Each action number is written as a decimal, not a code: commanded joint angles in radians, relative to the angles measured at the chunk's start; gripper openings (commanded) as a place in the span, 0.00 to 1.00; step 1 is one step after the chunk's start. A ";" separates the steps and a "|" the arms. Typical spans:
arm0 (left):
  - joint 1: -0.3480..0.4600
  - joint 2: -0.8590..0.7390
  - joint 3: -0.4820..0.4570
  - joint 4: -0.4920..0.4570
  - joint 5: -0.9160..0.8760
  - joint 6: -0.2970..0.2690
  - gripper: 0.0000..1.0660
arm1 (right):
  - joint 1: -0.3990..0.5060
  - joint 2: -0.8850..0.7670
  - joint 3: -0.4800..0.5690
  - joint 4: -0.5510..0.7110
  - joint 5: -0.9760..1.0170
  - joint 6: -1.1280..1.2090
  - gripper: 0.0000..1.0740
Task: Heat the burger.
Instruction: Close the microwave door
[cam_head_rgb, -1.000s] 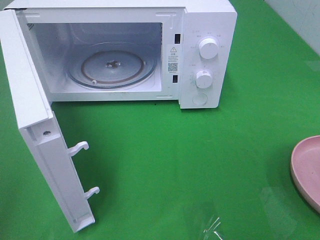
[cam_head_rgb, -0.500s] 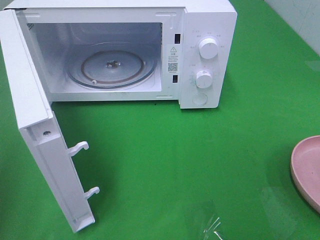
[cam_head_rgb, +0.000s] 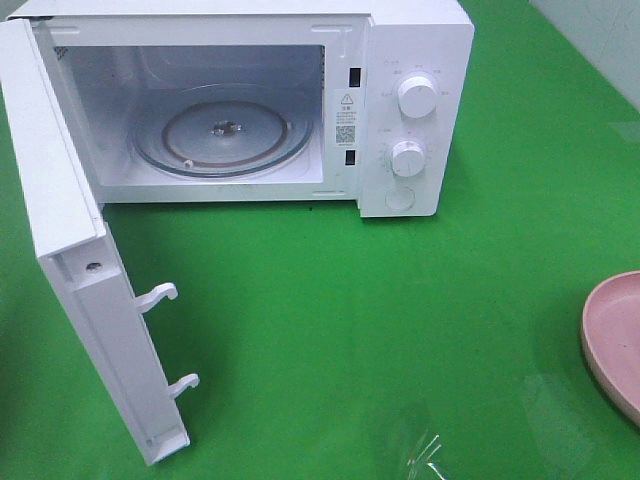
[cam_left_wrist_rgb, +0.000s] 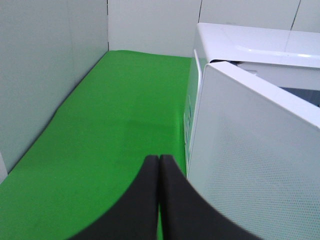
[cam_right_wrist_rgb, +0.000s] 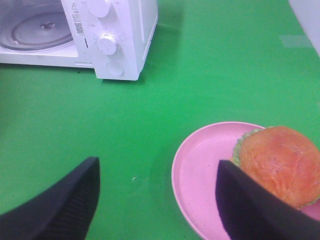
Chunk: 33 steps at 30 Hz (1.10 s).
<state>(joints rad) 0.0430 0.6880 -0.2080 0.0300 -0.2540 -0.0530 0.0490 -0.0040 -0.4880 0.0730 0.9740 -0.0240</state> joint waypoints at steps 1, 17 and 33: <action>0.001 0.109 0.006 0.058 -0.187 -0.005 0.00 | -0.004 -0.028 0.002 0.004 -0.016 -0.009 0.62; -0.002 0.502 0.001 0.429 -0.561 -0.108 0.00 | -0.004 -0.028 0.002 0.004 -0.016 -0.009 0.62; -0.166 0.692 -0.066 0.512 -0.570 -0.162 0.00 | -0.004 -0.027 0.002 0.004 -0.016 -0.009 0.62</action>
<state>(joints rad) -0.0790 1.3510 -0.2650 0.5870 -0.8130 -0.2280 0.0490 -0.0040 -0.4880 0.0730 0.9740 -0.0240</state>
